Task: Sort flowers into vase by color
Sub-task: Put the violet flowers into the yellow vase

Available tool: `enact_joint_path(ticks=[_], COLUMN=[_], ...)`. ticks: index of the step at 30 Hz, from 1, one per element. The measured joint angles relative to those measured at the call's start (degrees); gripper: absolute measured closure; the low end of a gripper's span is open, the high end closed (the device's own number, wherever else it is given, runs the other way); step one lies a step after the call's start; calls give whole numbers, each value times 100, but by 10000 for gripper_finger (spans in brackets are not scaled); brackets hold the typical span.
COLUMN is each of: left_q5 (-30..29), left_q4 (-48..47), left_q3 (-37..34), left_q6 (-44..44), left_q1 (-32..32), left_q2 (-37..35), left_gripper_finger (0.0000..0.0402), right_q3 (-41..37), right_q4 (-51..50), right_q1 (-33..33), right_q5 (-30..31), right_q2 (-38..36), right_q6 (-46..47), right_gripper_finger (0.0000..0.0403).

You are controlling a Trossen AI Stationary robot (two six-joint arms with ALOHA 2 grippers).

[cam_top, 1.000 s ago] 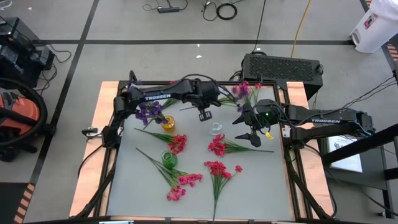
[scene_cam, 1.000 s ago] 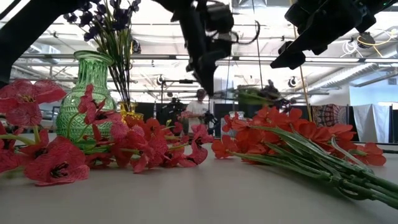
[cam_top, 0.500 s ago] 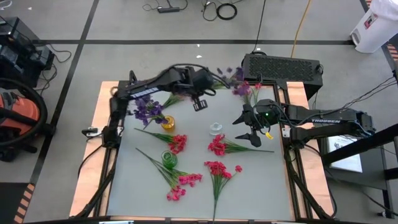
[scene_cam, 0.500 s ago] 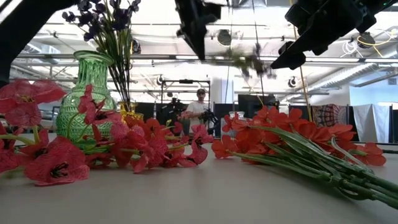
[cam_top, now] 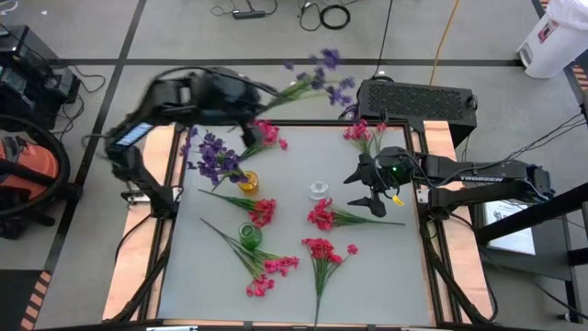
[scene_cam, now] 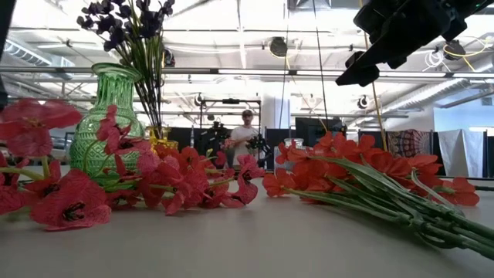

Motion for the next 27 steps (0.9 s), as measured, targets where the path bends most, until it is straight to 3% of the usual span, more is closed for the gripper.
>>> enact_joint_path(ticks=[17,22,27], left_q5=[245,202,199], left_q4=[-539,-366,598], left_q3=[-184,-962,-2473], left_q6=[148,13,139], left_q1=[0,0,0], left_q2=[-2031,-2872,-3866], left_gripper_finger=[401,401,401], right_q3=[0,0,0], right_q4=[93,150,155], right_q1=[-2,-2,-2], right_q5=[0,2,2], right_q2=[0,0,0], right_q6=[36,38,38], right_gripper_finger=[80,80,80])
